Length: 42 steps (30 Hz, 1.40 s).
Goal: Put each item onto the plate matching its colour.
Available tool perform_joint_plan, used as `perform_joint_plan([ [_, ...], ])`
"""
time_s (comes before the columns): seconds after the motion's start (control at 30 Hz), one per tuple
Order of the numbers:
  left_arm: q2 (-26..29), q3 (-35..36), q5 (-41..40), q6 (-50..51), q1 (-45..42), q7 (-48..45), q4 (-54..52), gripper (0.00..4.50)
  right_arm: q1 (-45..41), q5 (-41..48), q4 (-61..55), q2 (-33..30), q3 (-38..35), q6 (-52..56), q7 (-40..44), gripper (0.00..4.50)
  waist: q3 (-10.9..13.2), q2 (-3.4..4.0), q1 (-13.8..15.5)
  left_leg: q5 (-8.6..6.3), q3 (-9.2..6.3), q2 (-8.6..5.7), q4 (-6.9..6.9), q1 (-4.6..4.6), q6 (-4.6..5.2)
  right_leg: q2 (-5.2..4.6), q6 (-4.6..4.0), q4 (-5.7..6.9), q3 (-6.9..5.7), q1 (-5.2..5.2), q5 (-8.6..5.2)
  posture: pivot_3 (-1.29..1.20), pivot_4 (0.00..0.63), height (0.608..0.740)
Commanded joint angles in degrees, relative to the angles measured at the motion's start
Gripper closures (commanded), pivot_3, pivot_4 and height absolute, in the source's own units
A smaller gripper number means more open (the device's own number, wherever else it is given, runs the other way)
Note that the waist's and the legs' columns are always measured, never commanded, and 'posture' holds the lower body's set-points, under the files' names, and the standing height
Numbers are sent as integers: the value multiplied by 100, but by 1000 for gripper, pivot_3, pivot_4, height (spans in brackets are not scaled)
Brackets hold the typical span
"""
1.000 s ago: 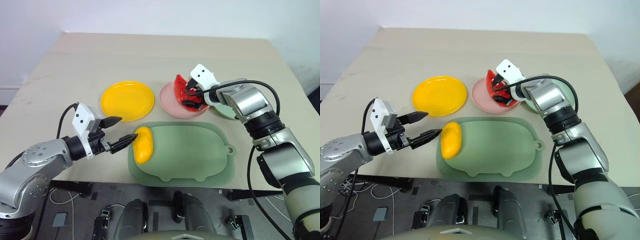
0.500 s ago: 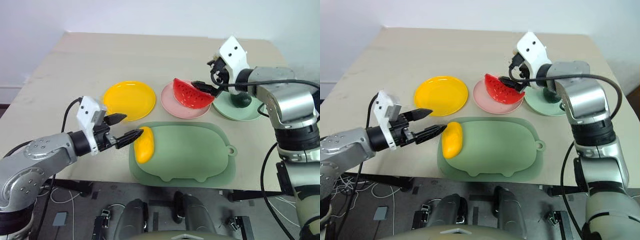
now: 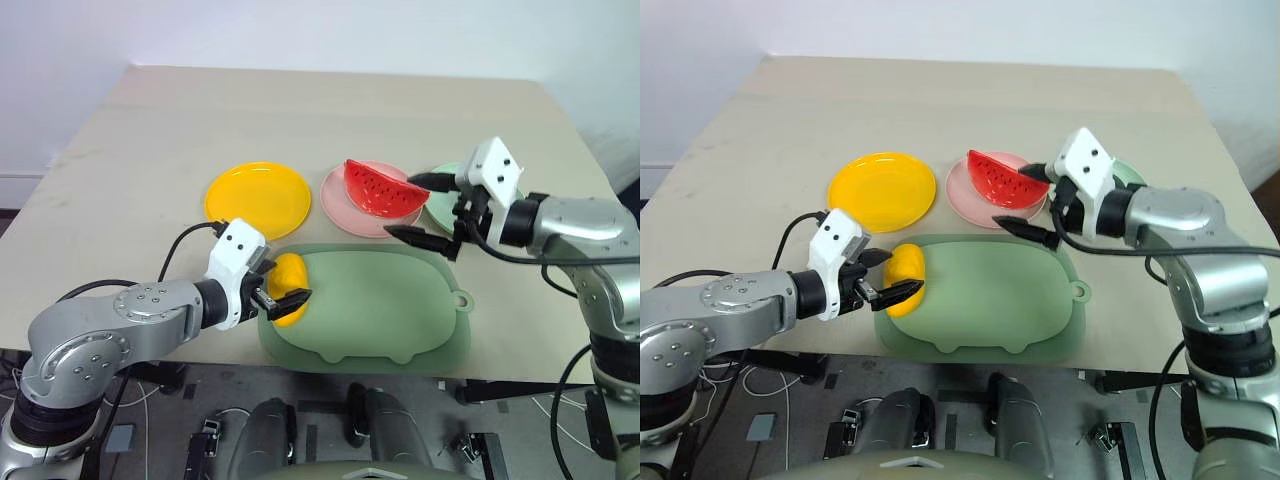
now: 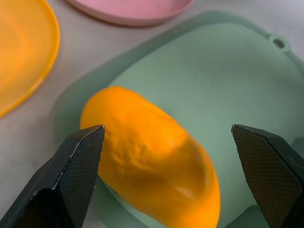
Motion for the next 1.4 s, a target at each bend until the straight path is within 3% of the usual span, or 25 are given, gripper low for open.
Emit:
perform_joint_plan([
  [0.03, -83, -241, 91, 165, -39, 126, 85, 0, 265, 361, -443, -122, -282, 12, 82, 7, 0, 0, 3, 0, -1, 0, -1, 3, 0, 1, -1, 1, 0, 3, 0, 0, 150, 740],
  [0.27, -330, -899, 1035, 360, -87, 165, 643, 0, 885, 406, -506, -99, -169, -148, -20, 7, -5, 0, 24, -14, 0, -5, 0, 25, 24, -2, -1, -5, 1, 30, -2, 0, 150, 740],
  [0.43, -536, -969, 1387, 409, -47, 10, 734, 1193, 1031, 436, -555, -31, -88, -158, -154, 0, -5, -3, 13, -13, -1, -4, 0, 20, 23, -2, 1, -3, 1, 23, -3, 0, 150, 740],
  [0.5, -582, -980, 1505, 414, -9, -53, 728, 1335, 1064, 464, -576, -7, -72, -149, -201, 0, -5, -3, 15, -13, -1, -4, 0, 22, 23, -2, 1, -2, 1, 24, -3, 0, 150, 740],
  [0.73, -698, -691, 1761, 343, 2, -244, 557, 1335, 1143, 435, -568, 7, 54, -157, -303, 0, -6, -3, 12, -14, -2, -4, 0, 24, 24, -3, 0, -2, 1, 26, -3, 0, 150, 740],
  [0.93, -776, -104, 2194, 69, -862, -263, 1170, 1335, 1069, 447, -505, -17, 119, -145, -330, 0, -4, -5, 24, -13, -5, -5, 3, 8, 24, -1, 0, 0, -2, 13, -2, 0, 150, 740],
  [1.07, -952, -429, 3150, -444, -1989, -281, 2834, 1335, 1002, 434, -439, 10, 206, -146, -336, 0, -3, -6, 20, -13, -3, -12, 5, 6, 25, -1, 1, -1, -6, 15, -1, 0, 150, 740],
  [1.27, -1383, -831, 4125, -1024, -2983, -615, 4783, 1335, 1036, 368, -434, -10, 187, -149, -443, 0, -3, -7, 9, 2, 5, -12, 4, -3, -1, -2, 3, -8, -9, 11, 0, 0, 150, 740],
  [1.4, -1598, -821, 4429, -1182, -3149, -809, 5191, 41, 1213, 363, -520, -79, 18, -103, -566, 0, -2, -8, 9, 2, 10, -10, 3, -7, -1, -3, 4, -7, -10, 3, 0, 0, 150, 740],
])
